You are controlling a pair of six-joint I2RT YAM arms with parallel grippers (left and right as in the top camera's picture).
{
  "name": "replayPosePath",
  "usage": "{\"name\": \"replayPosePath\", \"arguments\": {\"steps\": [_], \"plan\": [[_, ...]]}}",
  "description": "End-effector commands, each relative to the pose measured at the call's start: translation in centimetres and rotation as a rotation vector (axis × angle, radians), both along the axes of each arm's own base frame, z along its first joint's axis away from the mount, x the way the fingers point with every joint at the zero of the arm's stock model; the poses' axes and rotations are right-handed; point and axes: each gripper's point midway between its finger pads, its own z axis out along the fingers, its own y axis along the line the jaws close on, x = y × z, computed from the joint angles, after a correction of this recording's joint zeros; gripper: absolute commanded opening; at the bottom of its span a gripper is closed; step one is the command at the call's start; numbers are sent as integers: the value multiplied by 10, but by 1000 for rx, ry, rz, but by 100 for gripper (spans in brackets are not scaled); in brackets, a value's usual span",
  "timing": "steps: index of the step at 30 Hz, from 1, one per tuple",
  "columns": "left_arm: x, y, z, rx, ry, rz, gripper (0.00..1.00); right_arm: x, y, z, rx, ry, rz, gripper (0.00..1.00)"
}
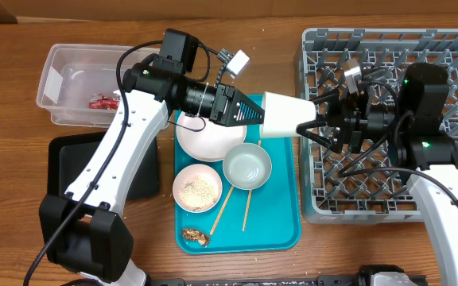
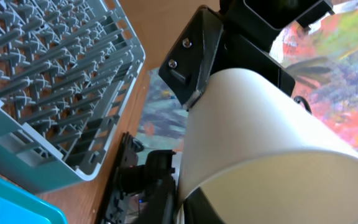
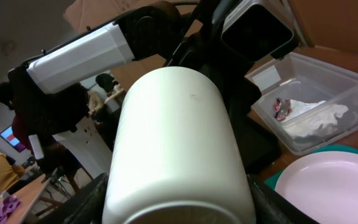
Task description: Sort waste into correct bins and load items into the dishwasher
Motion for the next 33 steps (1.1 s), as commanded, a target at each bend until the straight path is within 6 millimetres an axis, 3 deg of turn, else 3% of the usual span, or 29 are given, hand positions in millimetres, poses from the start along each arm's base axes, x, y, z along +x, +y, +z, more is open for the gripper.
{"name": "replayPosePath", "arguments": {"steps": [1, 2, 3, 5, 10, 15, 17, 20, 23, 26, 30, 33], "plan": [[10, 0, -17, 90, -28, 43, 41, 0, 1, 6, -2, 1, 0, 42], [14, 3, -27, 152, -34, 72, 58, 4, 1, 2, -15, 39, -30, 41], [21, 8, -42, 243, -32, 119, 64, 10, 0, -4, -33, 90, -70, 36], [35, 30, -72, 444, -16, 225, 66, 21, -4, -22, -87, 184, -168, 31], [45, 82, -93, 658, 11, 363, 67, 45, -27, -68, -264, 334, -423, 22], [48, 167, -92, 918, -4, 577, 72, 60, -92, -101, -496, 471, -762, 22], [48, 203, -84, 997, -21, 681, 73, 62, -127, -100, -561, 525, -904, 18], [43, 242, -69, 1055, -35, 801, 73, 59, -184, -90, -606, 614, -1136, 16], [40, 261, -57, 1056, -43, 874, 74, 50, -238, -81, -638, 673, -1345, 16], [38, 270, -53, 1055, -38, 905, 74, 22, -301, -85, -676, 795, -1600, 16], [38, 270, -54, 1056, -37, 902, 74, -18, -359, -103, -719, 984, -1836, 16], [38, 269, -54, 1056, -36, 901, 74, -27, -374, -118, -726, 1076, -1865, 16]]}}
